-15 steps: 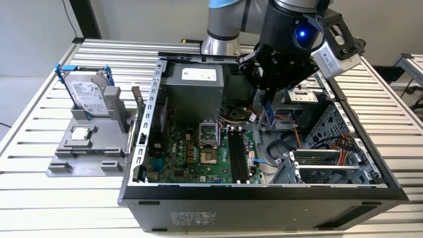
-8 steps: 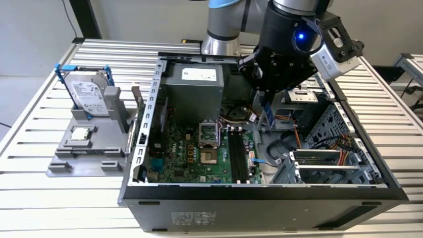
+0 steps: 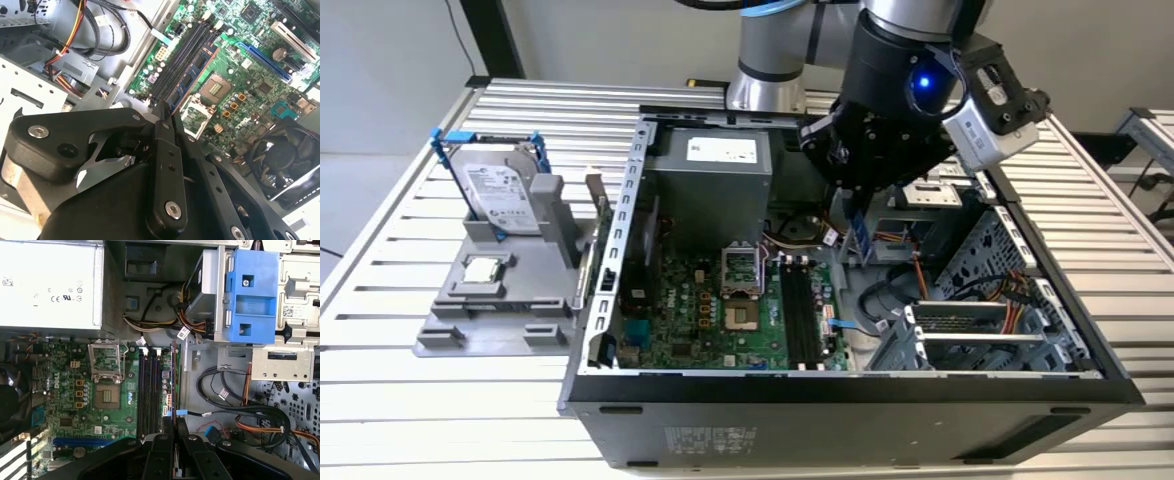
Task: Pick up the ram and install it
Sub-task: 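Insert the ram into the slot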
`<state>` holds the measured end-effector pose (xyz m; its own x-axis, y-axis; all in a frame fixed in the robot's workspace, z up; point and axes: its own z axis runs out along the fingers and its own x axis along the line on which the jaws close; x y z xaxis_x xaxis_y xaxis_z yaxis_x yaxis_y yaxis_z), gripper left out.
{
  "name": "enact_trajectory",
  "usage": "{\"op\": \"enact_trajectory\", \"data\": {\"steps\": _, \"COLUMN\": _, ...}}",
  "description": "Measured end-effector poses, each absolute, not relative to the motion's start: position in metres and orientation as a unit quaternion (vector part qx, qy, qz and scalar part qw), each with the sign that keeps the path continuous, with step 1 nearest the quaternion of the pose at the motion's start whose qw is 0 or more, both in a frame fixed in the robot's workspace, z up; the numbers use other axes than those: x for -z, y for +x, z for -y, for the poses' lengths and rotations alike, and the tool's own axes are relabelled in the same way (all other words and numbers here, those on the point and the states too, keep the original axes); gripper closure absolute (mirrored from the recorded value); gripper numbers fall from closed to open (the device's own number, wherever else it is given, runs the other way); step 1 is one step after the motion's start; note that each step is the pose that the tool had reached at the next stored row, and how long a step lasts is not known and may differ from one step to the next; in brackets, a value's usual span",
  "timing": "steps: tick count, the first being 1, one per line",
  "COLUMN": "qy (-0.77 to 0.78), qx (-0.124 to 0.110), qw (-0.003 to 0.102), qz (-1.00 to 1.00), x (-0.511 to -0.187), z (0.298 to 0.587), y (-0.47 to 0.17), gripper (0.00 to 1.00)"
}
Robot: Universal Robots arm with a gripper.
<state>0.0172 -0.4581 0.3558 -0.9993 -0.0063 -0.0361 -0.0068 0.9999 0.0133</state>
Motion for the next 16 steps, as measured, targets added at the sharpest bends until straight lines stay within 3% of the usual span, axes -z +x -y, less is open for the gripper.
{"op": "enact_trajectory", "data": {"steps": 16, "qy": -0.003, "qx": -0.007, "qw": 0.018, "qz": -1.0, "x": -0.327, "z": 0.458, "y": 0.02, "gripper": 1.0}}
